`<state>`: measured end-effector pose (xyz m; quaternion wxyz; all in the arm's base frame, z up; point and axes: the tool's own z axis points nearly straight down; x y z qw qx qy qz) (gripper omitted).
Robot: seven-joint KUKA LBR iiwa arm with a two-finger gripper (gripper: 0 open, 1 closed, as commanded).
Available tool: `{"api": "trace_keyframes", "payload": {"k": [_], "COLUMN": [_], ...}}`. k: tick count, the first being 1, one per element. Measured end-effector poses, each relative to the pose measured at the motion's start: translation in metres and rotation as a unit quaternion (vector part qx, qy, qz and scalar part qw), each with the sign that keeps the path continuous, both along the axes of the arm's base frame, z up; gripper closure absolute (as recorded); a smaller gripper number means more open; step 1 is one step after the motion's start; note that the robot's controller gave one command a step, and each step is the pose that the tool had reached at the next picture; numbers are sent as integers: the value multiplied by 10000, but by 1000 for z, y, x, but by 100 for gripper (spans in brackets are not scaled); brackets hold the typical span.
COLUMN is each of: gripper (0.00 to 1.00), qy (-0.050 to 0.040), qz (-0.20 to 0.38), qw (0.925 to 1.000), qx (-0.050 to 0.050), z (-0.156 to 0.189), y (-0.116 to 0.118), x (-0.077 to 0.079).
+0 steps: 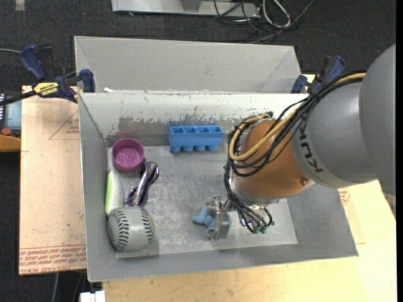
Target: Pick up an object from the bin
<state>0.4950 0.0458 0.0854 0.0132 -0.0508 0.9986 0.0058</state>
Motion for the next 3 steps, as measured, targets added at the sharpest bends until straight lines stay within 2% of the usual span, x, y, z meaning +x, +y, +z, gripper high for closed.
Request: {"api": "trace_keyframes", "payload": {"k": [1, 2, 3], "gripper": [100, 100, 100], "qy": [-9, -17, 17], "qz": [44, -11, 90], "qw": [10000, 10000, 10000], "qx": [-4, 4, -2], "z": [90, 37, 103], "y": [-2, -8, -10], "x": [7, 8, 2]}}
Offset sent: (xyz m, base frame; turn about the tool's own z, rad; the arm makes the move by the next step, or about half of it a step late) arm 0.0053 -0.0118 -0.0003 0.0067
